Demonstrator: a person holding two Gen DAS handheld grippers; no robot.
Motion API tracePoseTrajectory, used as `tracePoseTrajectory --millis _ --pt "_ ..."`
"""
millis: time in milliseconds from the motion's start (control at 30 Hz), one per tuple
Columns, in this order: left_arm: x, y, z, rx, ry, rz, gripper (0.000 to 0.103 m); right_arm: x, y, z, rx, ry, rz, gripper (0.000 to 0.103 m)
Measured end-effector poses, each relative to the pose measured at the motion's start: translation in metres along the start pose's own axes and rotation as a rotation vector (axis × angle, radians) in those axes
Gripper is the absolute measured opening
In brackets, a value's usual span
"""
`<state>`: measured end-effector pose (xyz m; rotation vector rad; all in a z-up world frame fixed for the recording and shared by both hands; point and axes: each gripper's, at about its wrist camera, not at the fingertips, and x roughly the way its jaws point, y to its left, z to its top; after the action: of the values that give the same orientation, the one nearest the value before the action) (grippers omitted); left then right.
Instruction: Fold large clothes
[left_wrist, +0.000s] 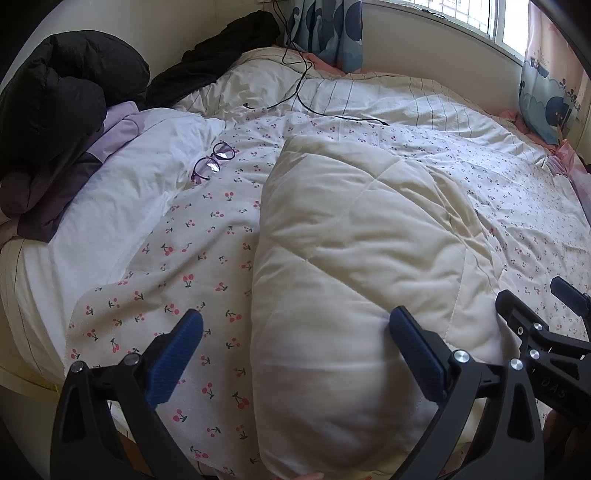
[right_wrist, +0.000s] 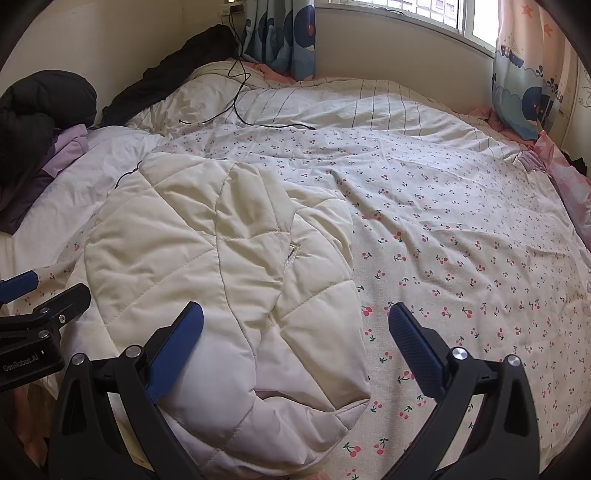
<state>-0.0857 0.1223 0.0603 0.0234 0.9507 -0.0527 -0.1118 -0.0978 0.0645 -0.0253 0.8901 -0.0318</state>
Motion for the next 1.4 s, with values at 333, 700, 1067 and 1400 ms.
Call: tracePoseTrajectory --millis 333,700,1067,1400 --pt "-0.004 -0.004 0.0 0.022 -0.016 0.013 0.097 -0.002 0.002 0.001 -0.002 -0.006 0.003 0.097" --pt "-0.005 -0.005 0.0 0.03 -0.025 0.009 0.097 -0.002 0.001 0.001 -0.001 -0.007 0.002 0.097" --pt "-0.005 -0.005 0.001 0.016 -0.03 0.001 0.097 -0.002 0.001 0.001 0.0 -0.01 0.004 0.097" --pt "-0.011 -0.011 0.002 0.052 -0.072 0.027 0.097 -0.005 0.0 0.005 0.008 -0.023 0.005 0.097"
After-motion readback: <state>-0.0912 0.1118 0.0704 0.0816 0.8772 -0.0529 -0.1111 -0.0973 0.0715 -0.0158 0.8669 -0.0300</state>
